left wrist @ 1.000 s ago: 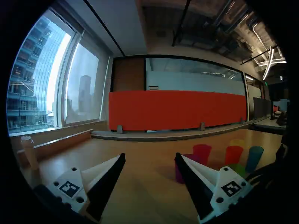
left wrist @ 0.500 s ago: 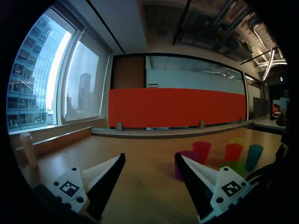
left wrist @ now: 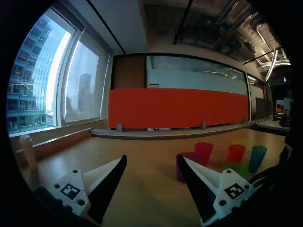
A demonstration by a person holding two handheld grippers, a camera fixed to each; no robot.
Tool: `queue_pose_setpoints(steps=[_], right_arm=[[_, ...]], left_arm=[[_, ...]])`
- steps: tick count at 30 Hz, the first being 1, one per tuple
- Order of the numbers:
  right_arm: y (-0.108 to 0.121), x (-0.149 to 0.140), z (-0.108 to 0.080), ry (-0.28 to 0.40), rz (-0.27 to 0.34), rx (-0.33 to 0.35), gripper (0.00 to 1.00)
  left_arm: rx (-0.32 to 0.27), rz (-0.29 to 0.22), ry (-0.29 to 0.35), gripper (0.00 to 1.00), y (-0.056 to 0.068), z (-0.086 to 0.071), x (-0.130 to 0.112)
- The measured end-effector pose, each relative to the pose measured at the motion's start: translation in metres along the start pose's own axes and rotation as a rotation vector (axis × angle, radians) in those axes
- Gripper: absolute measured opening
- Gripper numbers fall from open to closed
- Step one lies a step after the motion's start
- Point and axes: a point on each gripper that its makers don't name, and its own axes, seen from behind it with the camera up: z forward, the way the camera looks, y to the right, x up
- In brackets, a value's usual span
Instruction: Pour water
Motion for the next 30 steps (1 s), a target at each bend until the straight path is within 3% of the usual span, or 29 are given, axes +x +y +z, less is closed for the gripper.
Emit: queue_pose_setpoints(steps=[12, 23, 30], right_arm=[[-0.006, -0.011, -0.004, 0.002, -0.035, 0.023, 1.00], [-0.021, -0.047, -0.001, -0.031, -0.029, 0.064, 1.00], [-0.026, -0.065, 0.008, -0.039, -0.029, 0.056, 1.00]], left_arm=[[0.000, 0.000, -0.001, 0.99, 0.000, -0.001, 0.001], [0.000, 0.000, -0.001, 0.99, 0.000, -0.001, 0.001], [0.000, 0.000, -0.001, 1.00, 0.001, -0.001, 0.001]])
